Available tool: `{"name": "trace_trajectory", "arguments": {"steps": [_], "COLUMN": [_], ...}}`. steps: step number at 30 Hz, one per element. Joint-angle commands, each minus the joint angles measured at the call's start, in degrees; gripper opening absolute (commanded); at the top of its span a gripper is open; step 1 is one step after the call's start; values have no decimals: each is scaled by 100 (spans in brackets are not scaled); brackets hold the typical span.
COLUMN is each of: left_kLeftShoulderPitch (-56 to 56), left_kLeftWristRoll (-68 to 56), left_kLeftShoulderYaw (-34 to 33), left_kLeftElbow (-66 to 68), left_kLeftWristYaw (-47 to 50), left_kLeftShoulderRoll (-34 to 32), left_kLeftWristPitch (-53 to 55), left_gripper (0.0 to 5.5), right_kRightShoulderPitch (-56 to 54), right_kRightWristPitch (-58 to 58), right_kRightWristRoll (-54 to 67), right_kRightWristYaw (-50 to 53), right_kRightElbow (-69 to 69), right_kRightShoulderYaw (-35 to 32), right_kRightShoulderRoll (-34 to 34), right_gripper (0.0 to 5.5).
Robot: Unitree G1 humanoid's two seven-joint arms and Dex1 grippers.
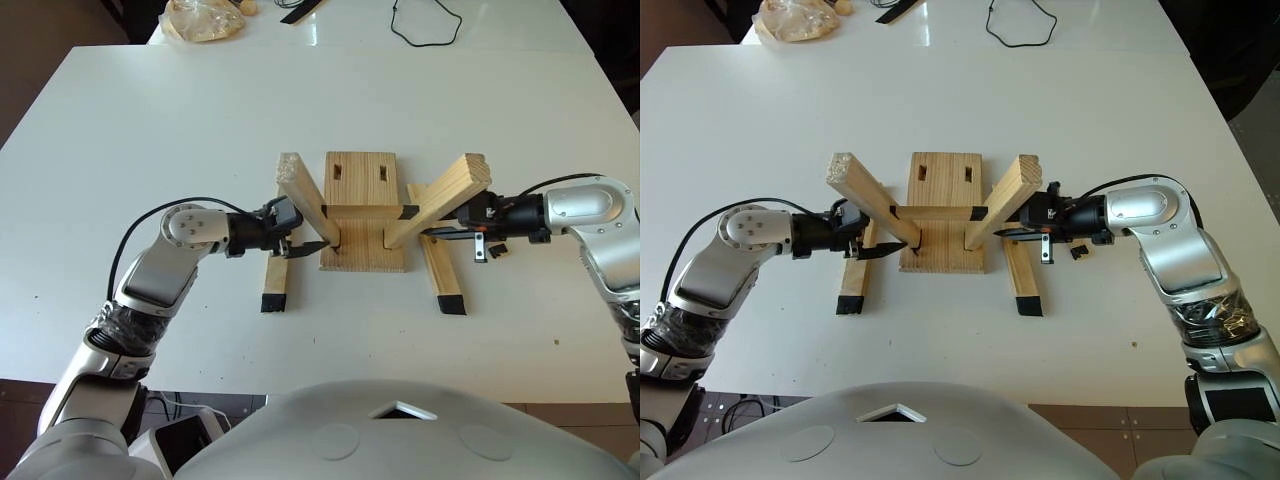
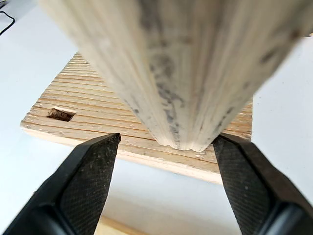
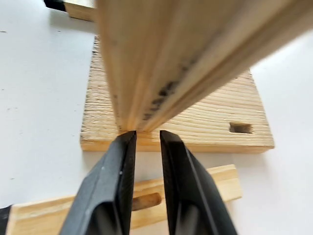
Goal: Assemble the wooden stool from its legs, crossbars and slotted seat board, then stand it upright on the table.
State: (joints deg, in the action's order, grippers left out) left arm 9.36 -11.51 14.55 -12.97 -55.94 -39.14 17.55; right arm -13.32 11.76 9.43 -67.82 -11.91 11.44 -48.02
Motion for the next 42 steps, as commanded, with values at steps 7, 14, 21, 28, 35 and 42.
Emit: {"name": "trace_trajectory", "arguments": {"steps": [7,14,21,28,35,42], "left_kLeftShoulderPitch": [-502,-495,-242,100,460,781], "left_kLeftWristRoll": [-156,-714,-821,-707,-505,-254], "left_kLeftShoulderYaw": [-497,-1113,-999,-659,-324,71], "left_kLeftElbow": [-390,-852,-850,-881,-742,-671], "left_kLeftWristYaw": [-116,-257,-565,-770,-904,-1105], "left_kLeftShoulderRoll": [-341,-582,-684,-656,-579,-505], "left_kLeftWristPitch": [-44,300,299,287,167,10], "left_gripper": [346,346,346,346,346,346], "right_kRightShoulderPitch": [569,784,517,177,-43,-273], "right_kRightWristPitch": [30,503,1205,1458,1478,1401], "right_kRightWristRoll": [107,1008,2030,2336,2306,2142], "right_kRightWristYaw": [385,100,-175,-226,-426,-454], "right_kRightElbow": [-129,-229,-471,-569,-632,-658], "right_kRightShoulderYaw": [-534,-1395,-1862,-1819,-1564,-1173], "right_kRightShoulderRoll": [-115,-363,-486,-494,-483,-277], "right_gripper": [105,200,259,259,259,259]}}
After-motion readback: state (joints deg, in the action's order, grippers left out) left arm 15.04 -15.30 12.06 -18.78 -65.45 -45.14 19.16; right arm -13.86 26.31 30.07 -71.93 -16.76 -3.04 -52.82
